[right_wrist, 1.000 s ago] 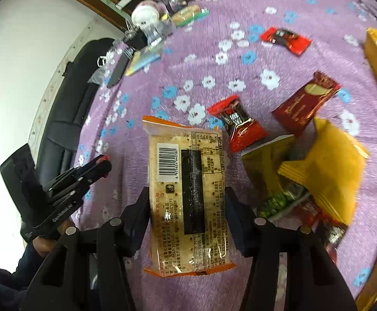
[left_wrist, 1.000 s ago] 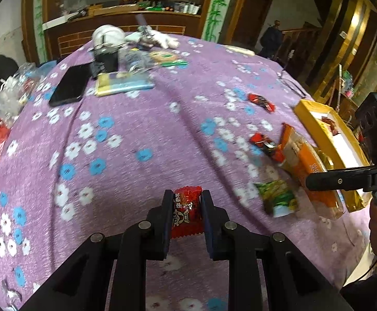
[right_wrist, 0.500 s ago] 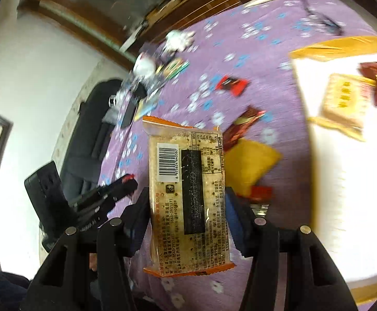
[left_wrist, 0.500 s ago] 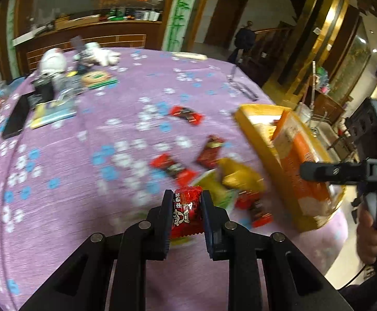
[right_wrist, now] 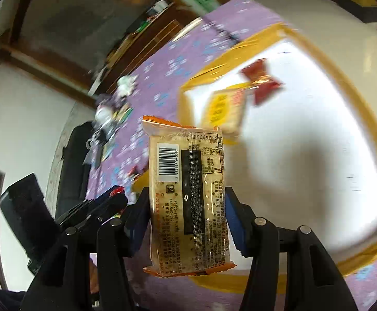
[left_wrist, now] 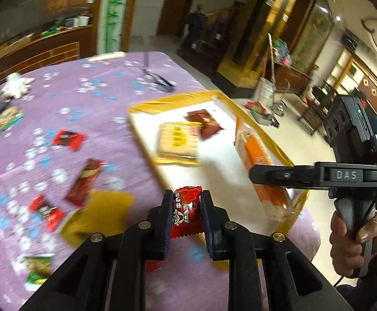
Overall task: Organize snacks
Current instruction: 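Carry the long cracker pack and red candy toward the white tray, then lower the long cracker pack into the tray with right gripper while left releases red candy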
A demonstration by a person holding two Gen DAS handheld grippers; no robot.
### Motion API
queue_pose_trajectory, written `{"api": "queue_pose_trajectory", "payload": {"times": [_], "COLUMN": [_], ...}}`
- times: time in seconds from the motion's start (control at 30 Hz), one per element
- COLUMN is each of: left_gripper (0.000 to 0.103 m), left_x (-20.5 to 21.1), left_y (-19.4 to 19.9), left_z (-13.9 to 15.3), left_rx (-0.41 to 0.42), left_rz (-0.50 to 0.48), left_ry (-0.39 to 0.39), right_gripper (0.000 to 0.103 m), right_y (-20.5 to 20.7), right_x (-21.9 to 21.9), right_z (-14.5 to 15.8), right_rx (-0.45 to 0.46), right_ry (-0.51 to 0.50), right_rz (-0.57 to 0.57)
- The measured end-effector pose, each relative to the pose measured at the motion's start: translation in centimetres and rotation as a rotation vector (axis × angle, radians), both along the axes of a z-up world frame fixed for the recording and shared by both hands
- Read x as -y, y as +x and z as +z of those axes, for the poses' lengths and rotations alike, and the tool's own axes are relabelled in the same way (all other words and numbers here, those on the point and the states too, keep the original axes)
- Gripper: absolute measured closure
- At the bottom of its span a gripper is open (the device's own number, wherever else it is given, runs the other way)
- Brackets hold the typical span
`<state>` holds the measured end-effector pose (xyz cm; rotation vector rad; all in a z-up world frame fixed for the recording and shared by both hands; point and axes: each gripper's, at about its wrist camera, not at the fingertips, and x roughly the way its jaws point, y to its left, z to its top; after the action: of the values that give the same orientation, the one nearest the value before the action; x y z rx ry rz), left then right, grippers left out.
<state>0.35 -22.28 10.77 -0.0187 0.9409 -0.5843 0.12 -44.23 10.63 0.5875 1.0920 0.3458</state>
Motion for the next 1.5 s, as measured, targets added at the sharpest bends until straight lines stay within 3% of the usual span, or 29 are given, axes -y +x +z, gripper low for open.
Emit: {"api": "queue_pose_trajectory", "payload": {"times": [0.2,0.43,0.93,1.33,1.43,1.5], "left_gripper": [0.083,0.083,0.083,0.08,0.075,0.065], "left_x": [6.0,8.8,9.6,10.1,10.0,9.8], "left_y": [0.9,0.4,-1.0,-1.7,-2.0,-2.3], "left_z": [-2.2,-4.7,-6.5,-6.8,-6.5,-6.1], "left_rx": [-0.029,-0.046,-0.015,-0.014,-0.006,0.012], "left_rz": [-0.052,-0.086,-0.139,-0.201,-0.211,-0.219], "left_ry": [0.033,0.109,0.178,0.204,0.199,0.195], "right_gripper": [0.049,0.049,0.049,0.047,0.047,0.047], "right_y": [0.2,0.7,1.0,-0.3,-0.6,-0.8], "right_x": [3.3,4.5,2.2,1.6,1.5,1.5], "right_z": [-1.3,-2.5,-4.0,-3.6,-3.2,-2.9], "right_rx": [-0.043,-0.079,-0.115,-0.113,-0.102,-0.095], "right_ry": [-0.07,-0.145,-0.323,-0.332,-0.345,-0.348], "right_rz": [-0.05,-0.049,0.003,-0.005,-0.014,-0.029]}}
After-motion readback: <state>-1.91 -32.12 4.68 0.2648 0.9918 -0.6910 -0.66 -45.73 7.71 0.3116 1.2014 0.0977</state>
